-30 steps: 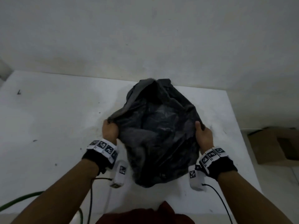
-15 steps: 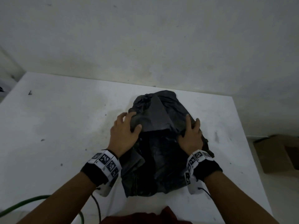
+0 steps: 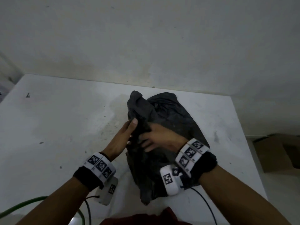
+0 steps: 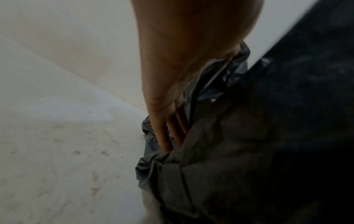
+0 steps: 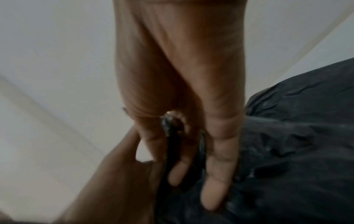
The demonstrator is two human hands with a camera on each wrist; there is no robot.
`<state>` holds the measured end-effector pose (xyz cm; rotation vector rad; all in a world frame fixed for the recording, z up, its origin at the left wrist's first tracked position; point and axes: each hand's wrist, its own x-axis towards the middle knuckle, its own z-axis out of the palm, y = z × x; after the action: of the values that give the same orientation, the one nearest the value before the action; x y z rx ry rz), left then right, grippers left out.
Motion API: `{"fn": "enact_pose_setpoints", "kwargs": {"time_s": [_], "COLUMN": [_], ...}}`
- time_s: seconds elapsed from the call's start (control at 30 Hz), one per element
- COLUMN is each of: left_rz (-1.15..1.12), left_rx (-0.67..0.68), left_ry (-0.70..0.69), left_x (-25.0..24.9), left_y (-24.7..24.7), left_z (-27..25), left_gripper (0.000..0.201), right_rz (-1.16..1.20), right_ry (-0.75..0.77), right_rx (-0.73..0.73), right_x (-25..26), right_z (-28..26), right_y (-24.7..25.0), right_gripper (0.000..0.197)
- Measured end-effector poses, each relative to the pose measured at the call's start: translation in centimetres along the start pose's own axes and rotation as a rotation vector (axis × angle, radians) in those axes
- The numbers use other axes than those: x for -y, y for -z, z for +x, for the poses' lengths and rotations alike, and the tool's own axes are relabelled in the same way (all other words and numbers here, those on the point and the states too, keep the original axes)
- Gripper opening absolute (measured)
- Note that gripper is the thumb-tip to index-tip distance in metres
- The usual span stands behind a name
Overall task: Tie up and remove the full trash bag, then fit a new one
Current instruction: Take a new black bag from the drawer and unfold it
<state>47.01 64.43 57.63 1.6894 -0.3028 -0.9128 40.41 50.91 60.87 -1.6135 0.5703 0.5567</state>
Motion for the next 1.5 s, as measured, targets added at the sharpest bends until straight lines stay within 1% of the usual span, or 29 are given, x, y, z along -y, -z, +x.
{"fn": "enact_pose_setpoints", "kwargs": {"time_s": [0.03, 0.1, 0.17, 0.23, 0.27, 0.33, 0.37, 0.43, 0.5, 0.53, 0.6, 0.67, 0.73, 0.8, 0.83, 0.87, 0.9, 0.93, 0.97, 1.0, 1.03, 1.1, 1.2, 1.27, 1.33, 1.37, 1.4, 1.43, 1.5], "left_rz": [-0.036, -0.069, -0.090, -0.079, -0.015, 0.164, 0.240, 0.352, 0.432, 0.486, 0.674, 0.925, 1.103, 1.225, 1.267, 1.305, 1.346, 1.402, 1.476, 1.558, 1.633, 1.721, 1.728, 1.690, 1.519, 1.365, 1.215, 1.124, 1.197], "left_rx": [0.010, -0.030, -0.171, -0.324, -0.379, -0.469, -0.521, -0.628, -0.747, -0.804, -0.846, -0.805, -0.710, -0.501, -0.340, -0.140, 0.067, 0.261, 0.381, 0.436, 0.442, 0.369, 0.253, 0.206, 0.070, 0.021, 0.040, 0.119, 0.341], "left_ry": [-0.017, 0.002, 0.088, 0.173, 0.203, 0.318, 0.395, 0.501, 0.493, 0.433, 0.219, -0.004, -0.273, -0.543, -0.623, -0.620, -0.539, -0.383, -0.245, -0.172, -0.150, -0.138, -0.023, 0.004, -0.196, -0.331, -0.438, -0.489, -0.477], "left_x": [0.0, 0.6, 1.7, 3.4, 4.3, 6.2, 7.2, 8.3, 7.9, 7.3, 5.8, 5.0, 4.4, 4.7, 5.0, 5.4, 5.8, 6.4, 7.0, 7.6, 8.3, 9.7, 10.2, 10.0, 9.9, 9.6, 9.2, 8.7, 8.2], "left_y": [0.1, 0.6, 1.8, 3.8, 5.0, 8.2, 9.9, 12.7, 13.1, 12.6, 10.7, 8.4, 5.8, 3.2, 1.9, 1.1, 0.6, 0.5, 0.7, 1.3, 2.1, 4.0, 5.8, 5.8, 5.3, 4.8, 4.2, 3.4, 1.7], "left_z": [0.0, 0.2, 0.9, 1.6, 1.9, 2.1, 2.0, 1.5, 0.9, 0.7, 0.4, 0.5, 0.4, 0.4, 0.5, 0.6, 0.8, 1.0, 1.1, 1.3, 1.4, 1.6, 1.5, 1.5, 1.3, 1.2, 1.0, 0.6, 0.1], "left_gripper": [0.084, 0.069, 0.046, 0.040, 0.041, 0.043, 0.044, 0.050, 0.067, 0.076, 0.089, 0.094, 0.089, 0.075, 0.066, 0.062, 0.063, 0.063, 0.062, 0.062, 0.063, 0.068, 0.073, 0.066, 0.057, 0.065, 0.075, 0.080, 0.089], "right_rz": [-0.046, -0.090, 0.063, 0.202, 0.174, -0.026, -0.157, -0.400, -0.615, -0.722, -0.876, -0.936, -0.994, -1.045, -1.059, -1.062, -1.057, -1.046, -1.038, -1.032, -1.025, -0.984, -0.920, -0.900, -0.902, -0.909, -0.916, -0.915, -0.856], "right_ry": [0.039, 0.068, 0.090, 0.123, 0.138, 0.139, 0.118, 0.032, -0.055, -0.083, -0.117, -0.149, -0.194, -0.245, -0.275, -0.308, -0.346, -0.391, -0.441, -0.497, -0.551, -0.630, -0.651, -0.659, -0.635, -0.591, -0.518, -0.420, -0.155], "right_rx": [0.057, 0.120, 0.104, -0.036, -0.153, -0.356, -0.391, -0.361, -0.377, -0.398, -0.383, -0.335, -0.320, -0.333, -0.345, -0.357, -0.368, -0.379, -0.393, -0.404, -0.412, -0.417, -0.410, -0.378, -0.359, -0.383, -0.436, -0.517, -0.689], "right_x": [0.2, -0.2, -0.9, -1.8, -2.5, -5.0, -6.4, -9.3, -11.5, -12.2, -13.1, -14.0, -14.6, -15.0, -15.1, -15.1, -15.2, -15.5, -15.8, -16.2, -16.7, -17.6, -18.0, -17.7, -17.4, -17.2, -17.0, -16.8, -16.5], "right_z": [0.5, 1.3, 1.8, 1.9, 2.1, 2.9, 3.2, 3.7, 3.7, 3.6, 3.6, 3.7, 3.6, 3.4, 3.2, 3.0, 2.7, 2.3, 1.8, 1.2, 0.6, -0.5, -1.3, -1.2, -1.2, -1.2, -1.4, -1.6, -2.2], "right_y": [-1.0, -2.0, -1.7, -0.9, -0.3, 1.1, 1.8, 2.8, 3.4, 3.6, 3.5, 3.4, 3.2, 3.2, 3.3, 3.4, 3.7, 4.0, 4.4, 4.9, 5.5, 6.4, 7.1, 7.4, 7.5, 7.4, 7.2, 7.0, 6.2], "right_gripper": [0.032, 0.037, 0.032, 0.027, 0.025, 0.025, 0.026, 0.036, 0.049, 0.054, 0.060, 0.062, 0.062, 0.061, 0.061, 0.061, 0.061, 0.062, 0.062, 0.063, 0.064, 0.066, 0.068, 0.070, 0.072, 0.070, 0.066, 0.058, 0.033]}}
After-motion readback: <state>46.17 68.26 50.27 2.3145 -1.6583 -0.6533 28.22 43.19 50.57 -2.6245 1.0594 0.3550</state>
